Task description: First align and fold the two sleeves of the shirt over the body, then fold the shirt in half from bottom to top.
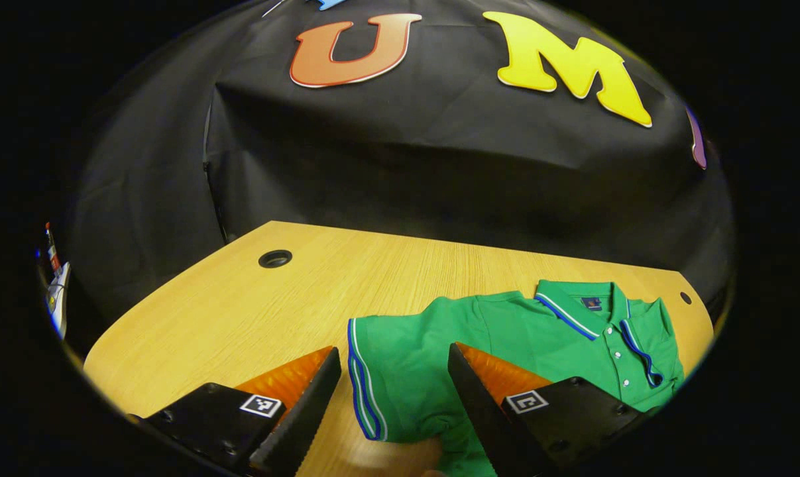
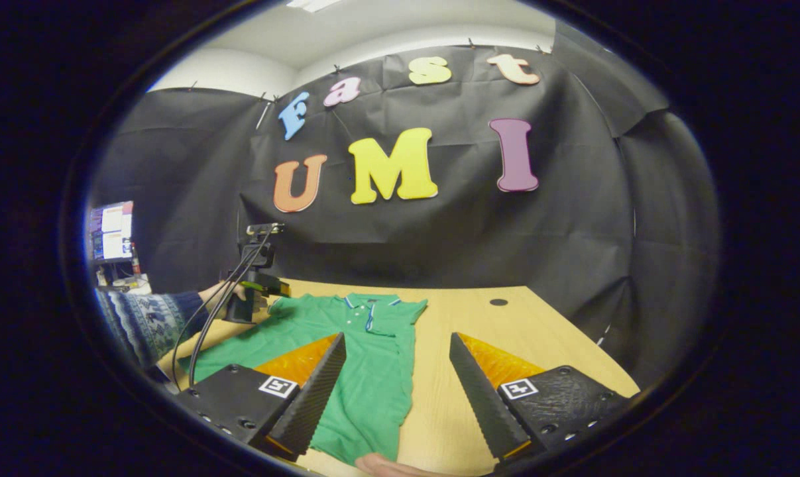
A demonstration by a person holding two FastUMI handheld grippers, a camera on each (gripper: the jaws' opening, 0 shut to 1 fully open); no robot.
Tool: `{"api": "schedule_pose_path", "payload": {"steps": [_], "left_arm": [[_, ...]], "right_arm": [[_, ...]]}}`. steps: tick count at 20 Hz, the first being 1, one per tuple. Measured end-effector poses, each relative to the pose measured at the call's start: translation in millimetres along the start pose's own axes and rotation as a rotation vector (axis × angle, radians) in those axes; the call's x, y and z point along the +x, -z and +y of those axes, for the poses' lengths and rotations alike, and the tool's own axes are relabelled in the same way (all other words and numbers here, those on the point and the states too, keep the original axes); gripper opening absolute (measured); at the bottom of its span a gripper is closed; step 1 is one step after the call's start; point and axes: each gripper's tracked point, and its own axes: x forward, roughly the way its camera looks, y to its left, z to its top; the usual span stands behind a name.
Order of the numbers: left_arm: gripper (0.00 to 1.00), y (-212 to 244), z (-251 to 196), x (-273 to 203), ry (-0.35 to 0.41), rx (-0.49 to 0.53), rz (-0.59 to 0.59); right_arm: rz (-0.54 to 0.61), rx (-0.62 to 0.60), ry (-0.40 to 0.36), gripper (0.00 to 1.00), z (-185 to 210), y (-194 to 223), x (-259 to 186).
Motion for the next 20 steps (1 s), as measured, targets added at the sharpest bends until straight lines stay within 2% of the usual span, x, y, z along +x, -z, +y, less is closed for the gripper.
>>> {"api": "schedule_pose_path", "payload": {"steps": [2,3,4,5,7,8,9,10,11,12,14,20], "left_arm": [[0.98,13.1,4.0,8.2,-0.006,0.008,0.047],[0.95,20.4,5.9,10.8,-0.006,0.0,0.078],[0.87,22.0,6.4,10.2,-0.009,-0.013,0.096],[0.85,17.3,6.8,14.3,-0.005,-0.022,0.072],[0.68,20.1,8.5,15.8,-0.023,-0.015,0.099],[0.51,19.0,10.6,18.1,-0.027,-0.004,0.091],[0.45,20.6,6.8,18.1,-0.018,0.012,0.105],[0.32,20.0,6.0,18.2,-0.013,0.027,0.109],[0.28,20.0,4.4,18.3,-0.009,0.032,0.113],[0.17,18.6,5.3,16.7,-0.023,0.04,0.112],[0.12,14.2,4.0,11.3,-0.039,0.05,0.107],[0.1,-22.5,-23.9,-8.2,-0.023,0.091,0.027]], "right_arm": [[0.002,0.031,0.019,0.94,-10.8,1.1,2.7],[0.003,0.051,0.023,0.93,-15.0,1.2,4.3],[0.006,0.069,0.023,0.93,-16.8,1.5,5.4],[0.005,0.081,0.021,0.94,-17.8,0.6,4.9],[0.001,0.084,0.027,0.92,-21.3,-1.9,3.7],[0.002,0.079,0.032,0.94,-22.5,-1.1,4.0],[0.005,0.072,0.04,0.94,-24.0,-1.2,3.6],[0.012,0.067,0.05,0.94,-24.9,1.1,2.7],[0.022,0.064,0.053,0.94,-25.3,2.7,1.7],[0.03,0.065,0.051,0.94,-23.6,4.7,0.2],[0.043,0.068,0.051,0.92,-23.5,7.1,-3.9],[0.045,0.067,0.07,0.92,-30.4,14.1,-16.4]]}}
